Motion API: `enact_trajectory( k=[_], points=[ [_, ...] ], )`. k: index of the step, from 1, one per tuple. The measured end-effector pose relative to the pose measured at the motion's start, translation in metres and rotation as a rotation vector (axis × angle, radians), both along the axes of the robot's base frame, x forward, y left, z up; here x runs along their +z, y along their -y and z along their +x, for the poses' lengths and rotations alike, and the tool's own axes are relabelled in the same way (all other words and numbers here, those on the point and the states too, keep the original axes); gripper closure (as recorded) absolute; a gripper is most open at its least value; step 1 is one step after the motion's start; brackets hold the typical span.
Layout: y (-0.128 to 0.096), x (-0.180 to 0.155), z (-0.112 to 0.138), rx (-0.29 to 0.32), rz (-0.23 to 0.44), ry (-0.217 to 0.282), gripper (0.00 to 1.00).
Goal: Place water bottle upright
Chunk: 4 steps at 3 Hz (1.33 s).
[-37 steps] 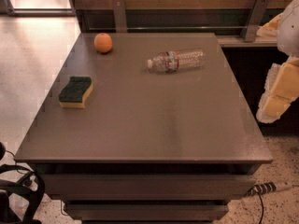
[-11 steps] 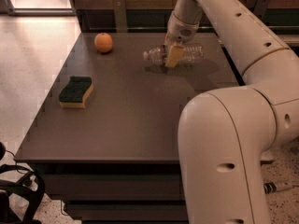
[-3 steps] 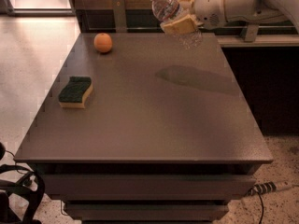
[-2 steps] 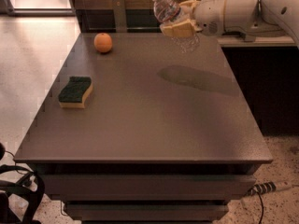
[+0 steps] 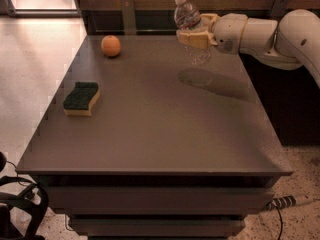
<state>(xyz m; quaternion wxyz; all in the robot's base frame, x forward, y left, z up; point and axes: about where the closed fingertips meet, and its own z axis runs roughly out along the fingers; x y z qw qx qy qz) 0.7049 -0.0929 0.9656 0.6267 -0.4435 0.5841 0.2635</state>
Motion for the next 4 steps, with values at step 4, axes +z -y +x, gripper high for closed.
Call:
enact_trajectory(
  k=[4],
  points=[
    [-0.003,-0.011,0.006,0.038,0.171,-0.059,1.00]
  ],
)
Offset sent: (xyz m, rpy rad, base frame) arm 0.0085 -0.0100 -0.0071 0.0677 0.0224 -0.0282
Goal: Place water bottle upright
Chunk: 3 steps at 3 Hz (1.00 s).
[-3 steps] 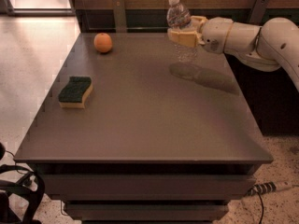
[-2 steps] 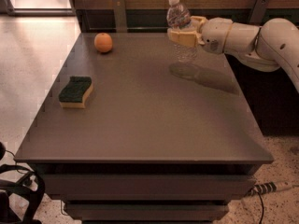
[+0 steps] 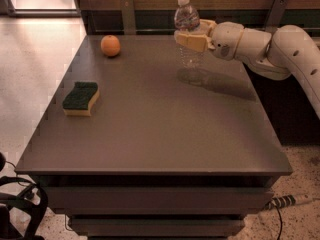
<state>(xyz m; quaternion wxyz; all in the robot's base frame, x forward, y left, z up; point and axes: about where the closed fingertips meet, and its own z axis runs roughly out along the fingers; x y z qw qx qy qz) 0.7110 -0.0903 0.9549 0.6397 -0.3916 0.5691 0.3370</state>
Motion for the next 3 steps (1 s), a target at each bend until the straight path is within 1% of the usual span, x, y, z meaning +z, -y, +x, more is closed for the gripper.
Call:
enact_trajectory(
  k=[1,2,3],
  points=[
    [-0.0026,-0.0004,-0.0056,0.016,0.022,-0.016,1.00],
    [0.0014,-0.0043,-0.0124,0.031,0.072,-0.028,1.00],
    [0.0051,-0.0041,-0.0155,0.040,0.125,-0.014,1.00]
  ],
)
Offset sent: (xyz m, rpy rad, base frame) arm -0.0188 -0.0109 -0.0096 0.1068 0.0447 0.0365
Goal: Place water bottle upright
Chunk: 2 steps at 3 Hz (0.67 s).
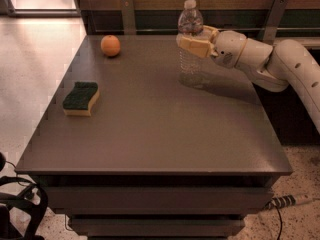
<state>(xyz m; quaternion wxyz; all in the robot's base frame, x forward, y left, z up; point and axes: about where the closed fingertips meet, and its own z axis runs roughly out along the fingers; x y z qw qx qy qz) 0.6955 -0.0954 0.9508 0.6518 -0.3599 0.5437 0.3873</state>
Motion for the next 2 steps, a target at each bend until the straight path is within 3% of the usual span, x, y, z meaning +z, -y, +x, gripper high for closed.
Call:
enact_trajectory(
  k=[1,2],
  points=[
    [0.004,0.000,0.000,-0.002,0.030,0.015,1.00],
    [0.020,-0.013,-0.004,-0.037,0.017,0.013,1.00]
  ],
)
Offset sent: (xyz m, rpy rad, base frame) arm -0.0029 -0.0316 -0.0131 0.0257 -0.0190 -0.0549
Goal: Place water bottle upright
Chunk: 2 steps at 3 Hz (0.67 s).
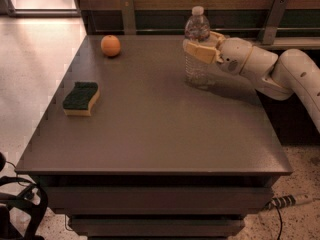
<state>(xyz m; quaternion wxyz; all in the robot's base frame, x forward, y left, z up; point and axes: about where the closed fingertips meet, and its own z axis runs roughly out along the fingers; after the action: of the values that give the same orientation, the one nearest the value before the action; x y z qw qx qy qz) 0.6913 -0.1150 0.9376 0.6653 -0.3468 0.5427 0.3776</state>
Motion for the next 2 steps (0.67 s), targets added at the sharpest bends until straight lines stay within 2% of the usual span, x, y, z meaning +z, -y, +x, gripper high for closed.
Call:
enact_trajectory(
  k=[1,2],
  points=[
    [0.003,-0.006,-0.001,-0.001,0.002,-0.006,1.00],
    [-0.011,-0.005,0.004,0.038,0.019,0.016,1.00]
  ],
)
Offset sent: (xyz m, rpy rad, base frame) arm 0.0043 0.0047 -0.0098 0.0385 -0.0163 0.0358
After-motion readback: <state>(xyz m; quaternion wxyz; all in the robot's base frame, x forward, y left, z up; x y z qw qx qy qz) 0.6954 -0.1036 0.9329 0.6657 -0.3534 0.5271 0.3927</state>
